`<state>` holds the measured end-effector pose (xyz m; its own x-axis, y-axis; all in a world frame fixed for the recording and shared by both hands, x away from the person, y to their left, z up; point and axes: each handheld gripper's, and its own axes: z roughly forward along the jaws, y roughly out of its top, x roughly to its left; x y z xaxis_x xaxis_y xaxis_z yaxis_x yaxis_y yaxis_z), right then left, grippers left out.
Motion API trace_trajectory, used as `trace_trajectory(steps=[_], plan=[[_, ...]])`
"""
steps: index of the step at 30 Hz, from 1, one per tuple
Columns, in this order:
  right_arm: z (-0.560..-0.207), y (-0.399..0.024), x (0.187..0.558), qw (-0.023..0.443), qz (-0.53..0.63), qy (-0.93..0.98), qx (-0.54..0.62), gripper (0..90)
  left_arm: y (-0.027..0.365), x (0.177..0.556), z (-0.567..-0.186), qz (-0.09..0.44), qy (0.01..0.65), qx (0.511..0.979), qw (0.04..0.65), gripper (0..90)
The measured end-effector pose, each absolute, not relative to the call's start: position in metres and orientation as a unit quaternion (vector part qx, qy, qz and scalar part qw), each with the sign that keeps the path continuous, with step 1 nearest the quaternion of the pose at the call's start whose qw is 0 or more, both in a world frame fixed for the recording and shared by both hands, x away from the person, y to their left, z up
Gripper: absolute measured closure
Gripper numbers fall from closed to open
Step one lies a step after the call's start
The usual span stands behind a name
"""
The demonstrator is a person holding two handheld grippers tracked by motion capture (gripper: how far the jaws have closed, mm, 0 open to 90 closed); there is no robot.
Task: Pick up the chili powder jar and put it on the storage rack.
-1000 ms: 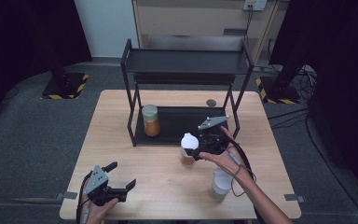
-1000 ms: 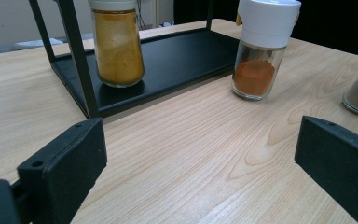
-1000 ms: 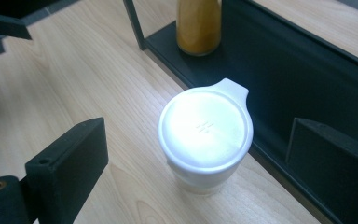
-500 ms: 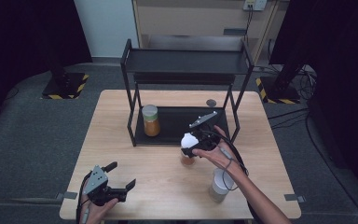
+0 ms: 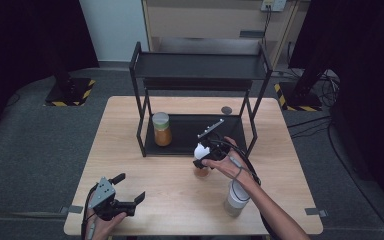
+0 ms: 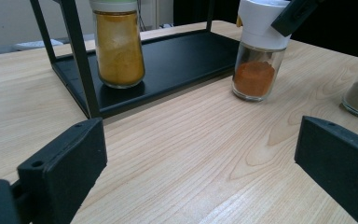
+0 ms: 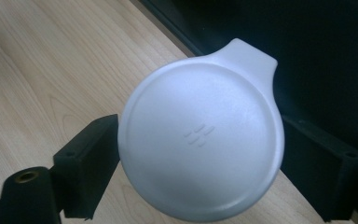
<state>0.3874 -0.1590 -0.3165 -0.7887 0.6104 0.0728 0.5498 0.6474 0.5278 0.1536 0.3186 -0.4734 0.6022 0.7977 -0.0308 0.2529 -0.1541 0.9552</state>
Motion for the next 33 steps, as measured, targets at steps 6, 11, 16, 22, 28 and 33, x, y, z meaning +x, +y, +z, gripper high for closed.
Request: trace_trajectory(steps=[6, 11, 16, 22, 28, 33], plan=[[-0.315, -0.153, 0.387, 0.058, 0.266, 0.907, 0.321, 26.2, 0.319, 0.154, -0.474, 0.254, 0.367, 0.716, 0.537, 1.1], [-0.315, -0.154, 0.386, 0.066, 0.267, 0.906, 0.32, 30.1, 0.319, 0.153, -0.474, 0.254, 0.367, 0.715, 0.537, 1.1], [-0.313, -0.151, 0.383, 0.077, 0.263, 0.907, 0.319, 30.9, 0.319, 0.153, -0.473, 0.255, 0.367, 0.716, 0.537, 1.2], [-0.312, -0.148, 0.382, 0.082, 0.258, 0.911, 0.312, 31.0, 0.319, 0.153, -0.474, 0.255, 0.368, 0.716, 0.537, 1.2], [-0.311, -0.15, 0.383, 0.08, 0.261, 0.911, 0.31, 31.2, 0.319, 0.153, -0.473, 0.255, 0.367, 0.716, 0.537, 1.2], [-0.309, -0.151, 0.381, 0.083, 0.264, 0.911, 0.305, 31.3, 0.319, 0.153, -0.473, 0.254, 0.368, 0.716, 0.537, 1.1]])
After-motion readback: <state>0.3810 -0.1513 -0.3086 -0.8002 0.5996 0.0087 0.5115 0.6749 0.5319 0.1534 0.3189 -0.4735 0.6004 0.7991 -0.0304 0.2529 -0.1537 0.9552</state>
